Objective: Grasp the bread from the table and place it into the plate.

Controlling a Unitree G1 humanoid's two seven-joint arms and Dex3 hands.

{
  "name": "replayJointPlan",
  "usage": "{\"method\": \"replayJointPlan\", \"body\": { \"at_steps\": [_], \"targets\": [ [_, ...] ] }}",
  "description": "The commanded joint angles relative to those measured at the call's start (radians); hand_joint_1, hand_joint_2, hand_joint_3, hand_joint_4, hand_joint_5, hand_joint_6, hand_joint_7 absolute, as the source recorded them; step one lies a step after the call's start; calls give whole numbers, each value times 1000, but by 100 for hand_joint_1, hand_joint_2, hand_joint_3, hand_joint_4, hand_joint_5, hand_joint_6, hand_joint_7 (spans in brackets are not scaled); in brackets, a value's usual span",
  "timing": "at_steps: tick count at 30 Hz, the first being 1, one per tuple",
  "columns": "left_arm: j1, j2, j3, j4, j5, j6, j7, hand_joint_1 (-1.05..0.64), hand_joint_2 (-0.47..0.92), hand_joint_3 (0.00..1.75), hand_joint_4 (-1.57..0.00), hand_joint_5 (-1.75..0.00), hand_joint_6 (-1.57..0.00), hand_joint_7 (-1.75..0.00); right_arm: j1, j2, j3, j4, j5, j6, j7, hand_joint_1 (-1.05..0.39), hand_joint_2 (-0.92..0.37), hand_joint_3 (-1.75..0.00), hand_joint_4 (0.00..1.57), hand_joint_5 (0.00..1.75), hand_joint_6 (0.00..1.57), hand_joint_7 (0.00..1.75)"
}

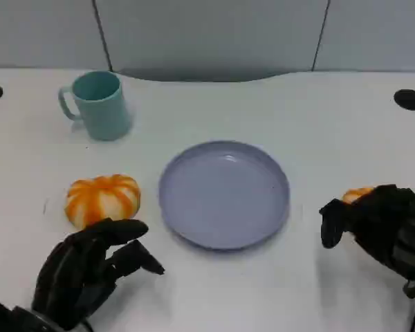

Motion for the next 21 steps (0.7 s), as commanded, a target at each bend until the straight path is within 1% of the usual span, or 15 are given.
{"method": "replayJointPlan", "body": {
  "at_steps": [1,5,9,13,15,18,21],
  "targets": [
    [-8,23,-3,-8,2,6,8,-83,92,30,-74,-114,-99,-30,-11,2,-5,-1,5,-26,-14,-50,-90,0,73,134,116,20],
    [-24,32,1,23,2,-10,-14,-83,92,31,-73,-116,-99,-32,-18,4,-5,7,6,-41,-9,-51,-90,0,71,138,114,23],
    [-32,25,3,26,1,-14,6,-82,92,29,-74,-115,-99,-34,-24,4,-9,20,9,-51,-7,-52,-89,0,73,131,113,25],
    [-23,21,-1,24,9,-32,10,-81,92,32,-74,-115,-99,-35,-19,6,-7,12,6,-50,-23,-54,-88,0,74,131,113,26],
    [-20,23,-5,20,13,-31,16,-82,92,31,-74,-116,-99,-36,-25,3,-9,21,12,-48,-3,-52,-90,-1,72,132,111,27],
    [-11,23,-8,9,15,-34,21,-82,92,32,-74,-117,-99,-36,-29,2,-10,26,12,-47,-4,-51,-89,0,72,134,110,28],
    [-8,14,-4,11,14,-57,32,-81,92,31,-75,-117,-99,-37,-32,4,-17,37,17,-50,0,-52,-89,0,74,129,110,28]
  ]
}}
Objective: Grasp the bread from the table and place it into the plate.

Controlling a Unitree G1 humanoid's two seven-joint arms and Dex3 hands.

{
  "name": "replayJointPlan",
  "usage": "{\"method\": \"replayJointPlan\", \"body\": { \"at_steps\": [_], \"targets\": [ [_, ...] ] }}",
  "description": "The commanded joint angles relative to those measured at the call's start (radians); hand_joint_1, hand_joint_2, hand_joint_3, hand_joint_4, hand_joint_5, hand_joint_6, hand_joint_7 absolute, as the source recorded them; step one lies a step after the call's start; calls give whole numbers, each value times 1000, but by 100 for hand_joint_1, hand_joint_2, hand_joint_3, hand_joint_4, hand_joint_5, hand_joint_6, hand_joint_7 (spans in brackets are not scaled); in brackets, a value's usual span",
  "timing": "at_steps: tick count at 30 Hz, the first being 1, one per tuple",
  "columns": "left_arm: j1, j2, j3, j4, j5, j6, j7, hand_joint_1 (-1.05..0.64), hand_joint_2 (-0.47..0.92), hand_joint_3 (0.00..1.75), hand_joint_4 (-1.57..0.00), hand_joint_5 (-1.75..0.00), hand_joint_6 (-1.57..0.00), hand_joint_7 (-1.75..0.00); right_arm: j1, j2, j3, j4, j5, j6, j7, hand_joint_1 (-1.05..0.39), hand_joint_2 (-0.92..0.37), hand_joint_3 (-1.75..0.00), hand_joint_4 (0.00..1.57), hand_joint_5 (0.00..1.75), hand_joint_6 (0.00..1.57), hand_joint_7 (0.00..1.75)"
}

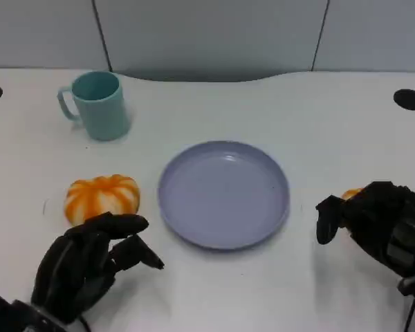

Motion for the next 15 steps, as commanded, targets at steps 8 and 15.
{"method": "replayJointPlan", "body": {
  "at_steps": [8,15],
  "targets": [
    [152,-17,-35,-362,14,-10,144,-78,92,11,-68,-113,-91,-37,-15,-5,-2,5,6,-8,8,-49,-89,0,75,132,110,28],
    [152,-44,26,-366,447,-756,389,-73,91,2,-58,-84,-78,-24,-11,-15,-11,4,20,23,10,-49,-88,0,73,134,109,28]
  ]
}}
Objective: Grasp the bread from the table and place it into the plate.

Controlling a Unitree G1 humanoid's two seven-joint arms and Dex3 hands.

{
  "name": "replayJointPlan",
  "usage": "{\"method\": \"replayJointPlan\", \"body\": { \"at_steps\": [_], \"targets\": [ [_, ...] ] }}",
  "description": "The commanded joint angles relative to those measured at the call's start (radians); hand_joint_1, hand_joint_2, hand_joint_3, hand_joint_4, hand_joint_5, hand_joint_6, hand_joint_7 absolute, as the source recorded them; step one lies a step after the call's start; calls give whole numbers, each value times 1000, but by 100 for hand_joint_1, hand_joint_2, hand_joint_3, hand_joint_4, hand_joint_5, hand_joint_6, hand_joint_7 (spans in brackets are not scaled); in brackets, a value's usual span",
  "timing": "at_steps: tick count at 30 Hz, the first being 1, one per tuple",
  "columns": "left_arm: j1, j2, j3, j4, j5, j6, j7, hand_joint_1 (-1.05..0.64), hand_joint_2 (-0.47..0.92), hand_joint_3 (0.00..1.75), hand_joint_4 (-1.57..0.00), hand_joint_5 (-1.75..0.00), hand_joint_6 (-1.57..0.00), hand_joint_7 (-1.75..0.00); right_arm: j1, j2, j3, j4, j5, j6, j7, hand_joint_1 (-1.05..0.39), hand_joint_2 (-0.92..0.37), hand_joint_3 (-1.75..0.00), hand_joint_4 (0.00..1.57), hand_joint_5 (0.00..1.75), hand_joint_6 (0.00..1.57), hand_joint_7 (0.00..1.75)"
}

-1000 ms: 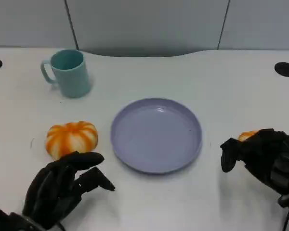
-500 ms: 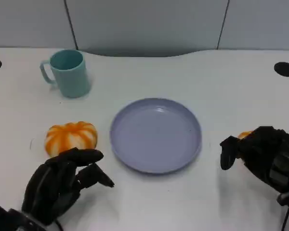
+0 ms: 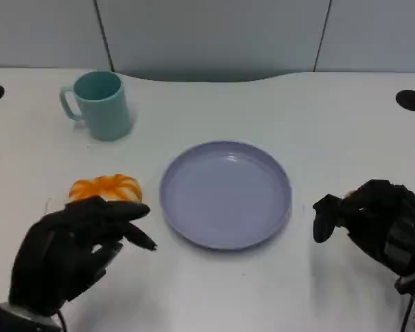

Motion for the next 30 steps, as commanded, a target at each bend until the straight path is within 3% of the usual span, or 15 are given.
{"method": "replayJointPlan", "body": {
  "at_steps": [1,3,8,10,14,18,23,27,30],
  "targets": [
    [-21,14,84,56,369,-450,233,-76,91,2,-48,-71,-70,-16,-6,-24,-17,-3,22,30,11,-49,-88,0,72,134,109,28],
    [-25,39,107,68,504,-498,322,-80,92,4,-32,-57,-59,-7,-8,-27,-18,-2,22,37,12,-49,-88,0,72,133,109,28],
    [-91,141,83,116,845,-373,589,-102,92,16,-4,-38,-30,0,-26,-35,-20,12,10,20,9,-47,-89,-1,71,131,107,27],
    [-116,177,50,153,905,-347,674,-104,92,19,-1,-34,-24,0,-33,-36,-21,18,9,19,14,-47,-90,-1,71,131,107,27],
    [-333,274,-90,461,1082,-173,927,-105,92,18,0,-27,-21,0,-35,-32,-17,-1,7,25,9,-49,-89,0,72,130,109,28],
    [-491,308,-227,748,1125,-75,1071,-105,92,11,-2,-25,-22,-1,-29,-35,-11,-16,1,29,-3,-48,-89,0,72,133,109,28],
    [-630,290,-380,1024,1142,75,1132,-105,92,14,-2,-23,-19,0,-10,-25,-5,-45,7,24,-4,-49,-89,0,72,131,109,29],
    [-665,247,-409,1122,1074,145,1035,-102,87,4,-6,-24,-21,-1,10,-26,9,-87,6,48,-10,-49,-89,0,73,130,109,29],
    [-667,229,-442,1144,1051,186,997,-81,75,0,-17,-24,-29,-2,26,-24,17,-123,7,63,-20,-49,-89,0,73,130,110,29]
  ]
}}
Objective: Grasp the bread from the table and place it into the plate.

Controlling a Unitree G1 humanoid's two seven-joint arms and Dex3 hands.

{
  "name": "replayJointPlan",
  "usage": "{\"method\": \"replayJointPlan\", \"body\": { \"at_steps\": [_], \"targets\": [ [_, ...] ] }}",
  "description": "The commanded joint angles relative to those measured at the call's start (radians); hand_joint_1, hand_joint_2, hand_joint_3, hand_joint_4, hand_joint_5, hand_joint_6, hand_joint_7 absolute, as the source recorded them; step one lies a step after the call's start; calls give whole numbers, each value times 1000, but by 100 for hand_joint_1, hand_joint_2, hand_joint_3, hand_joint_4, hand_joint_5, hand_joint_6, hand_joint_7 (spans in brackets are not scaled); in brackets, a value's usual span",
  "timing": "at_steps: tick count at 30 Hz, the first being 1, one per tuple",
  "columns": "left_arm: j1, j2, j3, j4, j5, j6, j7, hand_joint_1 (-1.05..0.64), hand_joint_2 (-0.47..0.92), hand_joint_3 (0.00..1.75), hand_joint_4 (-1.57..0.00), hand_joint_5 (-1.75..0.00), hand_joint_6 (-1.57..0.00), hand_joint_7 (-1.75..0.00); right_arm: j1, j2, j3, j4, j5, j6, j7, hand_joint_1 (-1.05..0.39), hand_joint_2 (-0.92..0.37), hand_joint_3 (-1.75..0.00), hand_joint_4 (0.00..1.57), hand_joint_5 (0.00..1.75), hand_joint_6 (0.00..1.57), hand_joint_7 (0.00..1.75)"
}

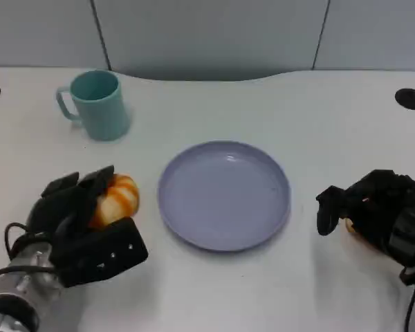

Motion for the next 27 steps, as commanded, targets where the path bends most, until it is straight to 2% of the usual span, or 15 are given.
{"method": "replayJointPlan", "body": {
  "at_steps": [1,3,4,5,8,11,20,26,27],
  "targets": [
    [-7,-23,-55,46,-27,72,-73,-66,72,0,-24,-21,-33,-2,30,-7,10,-65,7,24,-21,-49,-88,0,73,130,110,30],
    [1,-30,-100,54,-9,93,-57,-44,71,0,-34,-16,-39,-2,41,-4,14,-87,3,18,-38,-49,-88,0,73,130,110,30],
    [5,-34,-119,56,-3,96,-40,-29,73,1,-50,-18,-52,-4,43,-3,16,-92,1,11,-41,-50,-88,0,74,131,111,31],
    [7,-36,-127,56,-8,92,-28,-16,79,2,-72,-22,-72,-7,44,-3,18,-96,2,10,-43,-51,-89,0,75,131,110,31],
    [-4,-36,-111,50,-63,39,-10,-10,83,2,-98,-26,-100,-11,39,-4,23,-95,9,26,-49,-51,-89,0,74,132,110,31],
    [-30,-32,-85,39,-121,-33,35,-8,82,0,-105,-24,-110,-11,26,-7,25,-81,10,22,-47,-51,-88,0,73,133,110,32],
    [-148,-3,-32,-6,-222,-206,127,-14,85,1,-107,-27,-110,-8,-32,-6,17,-8,6,-12,-54,-49,-89,0,73,136,110,34],
    [-231,28,-30,-25,-228,-275,184,-16,84,0,-113,-36,-115,-9,-93,0,-5,69,26,-12,-3,-46,-90,0,70,135,106,31],
    [-248,30,-42,-31,-215,-279,199,-16,83,0,-111,-43,-116,-9,-101,-1,-7,77,23,-15,0,-47,-90,0,70,135,107,31]
  ]
}}
